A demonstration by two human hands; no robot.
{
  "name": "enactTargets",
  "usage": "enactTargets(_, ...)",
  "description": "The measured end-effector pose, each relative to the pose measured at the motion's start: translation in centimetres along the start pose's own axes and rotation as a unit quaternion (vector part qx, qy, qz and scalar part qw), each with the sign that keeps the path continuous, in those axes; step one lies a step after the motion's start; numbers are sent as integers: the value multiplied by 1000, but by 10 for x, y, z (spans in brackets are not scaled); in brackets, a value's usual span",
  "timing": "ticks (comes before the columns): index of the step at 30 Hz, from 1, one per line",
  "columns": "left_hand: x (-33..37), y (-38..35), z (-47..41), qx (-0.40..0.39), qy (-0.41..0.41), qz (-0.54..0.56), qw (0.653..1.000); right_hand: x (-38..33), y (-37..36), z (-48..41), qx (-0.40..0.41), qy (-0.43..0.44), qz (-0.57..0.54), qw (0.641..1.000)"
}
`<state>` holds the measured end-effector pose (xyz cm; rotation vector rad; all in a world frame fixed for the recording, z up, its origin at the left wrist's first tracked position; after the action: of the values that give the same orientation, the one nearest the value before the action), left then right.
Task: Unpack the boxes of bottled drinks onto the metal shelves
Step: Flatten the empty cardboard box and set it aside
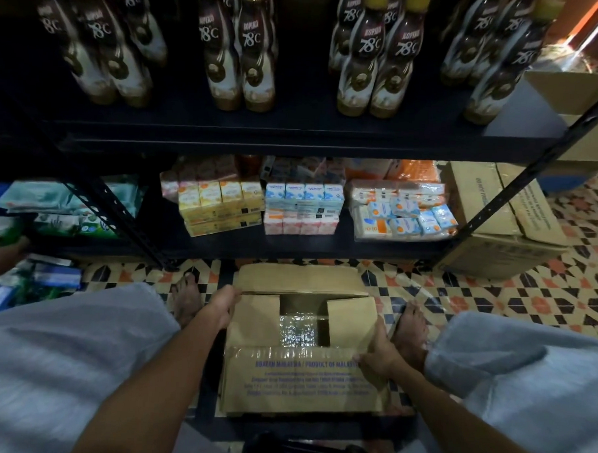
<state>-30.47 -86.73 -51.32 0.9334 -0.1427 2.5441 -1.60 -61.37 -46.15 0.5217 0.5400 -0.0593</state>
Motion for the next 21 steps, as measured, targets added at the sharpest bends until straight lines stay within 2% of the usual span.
enactTargets(5,20,-18,51,-25,-29,121,992,-1,0,1,1,-16,6,1000)
enactTargets(10,20,-8,61,-36,-42,116,992,0,-2,3,-14,-1,-21,1000)
enactTargets(14,-3,12,48,-72,-21,8,997,2,-3,5,-25,-17,-9,1000)
enactTargets(16,-28,19,44,-64,16,-161,985,3,-3,6,-21,-23,-16,999)
enactTargets(18,-55,25,27,-19,12,-313,949,4,-4,6,-18,-17,-37,999)
enactTargets(21,-69,2,67,63,8,-291,955,8,-8,2,-20,-10,-100,995)
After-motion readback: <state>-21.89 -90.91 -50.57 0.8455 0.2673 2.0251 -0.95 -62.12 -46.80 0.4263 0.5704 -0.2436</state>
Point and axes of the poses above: each hand's wrist, its own z-axis away from the middle knuckle, its own y-axis out of the back of the hand, x = y × z, the point moved 6 cm from there along -z, towards the middle knuckle, and after that the axes turned 7 degrees about -y, right-handed, at the moved point
